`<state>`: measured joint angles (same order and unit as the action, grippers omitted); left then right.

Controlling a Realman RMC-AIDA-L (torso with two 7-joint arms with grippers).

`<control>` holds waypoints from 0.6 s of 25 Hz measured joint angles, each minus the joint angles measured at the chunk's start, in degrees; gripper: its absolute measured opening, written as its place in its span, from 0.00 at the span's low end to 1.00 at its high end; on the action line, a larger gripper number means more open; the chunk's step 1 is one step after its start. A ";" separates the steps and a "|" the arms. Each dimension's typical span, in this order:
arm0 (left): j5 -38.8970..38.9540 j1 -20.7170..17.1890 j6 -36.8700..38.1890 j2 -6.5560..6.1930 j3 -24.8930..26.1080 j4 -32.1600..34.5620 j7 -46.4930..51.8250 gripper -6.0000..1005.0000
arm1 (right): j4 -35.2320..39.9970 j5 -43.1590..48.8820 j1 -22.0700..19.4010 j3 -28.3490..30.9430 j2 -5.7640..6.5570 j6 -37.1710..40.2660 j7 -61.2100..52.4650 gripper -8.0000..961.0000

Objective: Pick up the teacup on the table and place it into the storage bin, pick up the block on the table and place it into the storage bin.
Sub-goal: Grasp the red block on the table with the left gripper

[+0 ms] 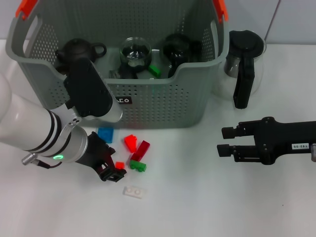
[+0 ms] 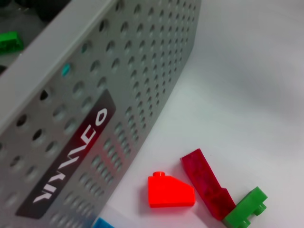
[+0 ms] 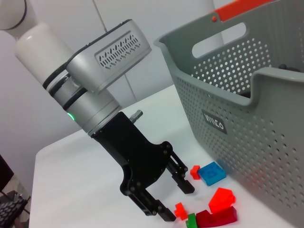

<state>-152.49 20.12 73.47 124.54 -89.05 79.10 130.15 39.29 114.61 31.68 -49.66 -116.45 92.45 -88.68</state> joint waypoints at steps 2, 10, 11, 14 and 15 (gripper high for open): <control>0.00 0.23 0.01 0.00 -0.02 -0.35 0.07 0.61 | 0.00 0.00 -0.10 0.00 0.00 -0.05 0.00 0.61; 0.00 2.43 0.30 -0.08 0.29 -3.49 1.61 0.50 | 0.00 0.00 -0.13 -0.05 0.00 -0.35 0.00 0.61; 0.02 2.43 0.25 -0.07 0.23 -3.49 1.63 0.45 | 0.00 0.00 -0.13 -0.07 0.00 -0.35 0.00 0.61; 0.02 2.47 0.32 -0.08 0.36 -3.30 1.65 0.32 | 0.00 0.00 -0.13 -0.09 0.00 -0.37 0.00 0.61; 0.03 2.52 0.42 -0.09 0.49 -3.23 1.66 0.30 | 0.00 0.00 -0.14 -0.09 0.00 -0.39 0.00 0.61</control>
<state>-152.46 22.64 73.89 124.46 -88.57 75.87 131.81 39.29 114.61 31.54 -49.75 -116.45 92.06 -88.68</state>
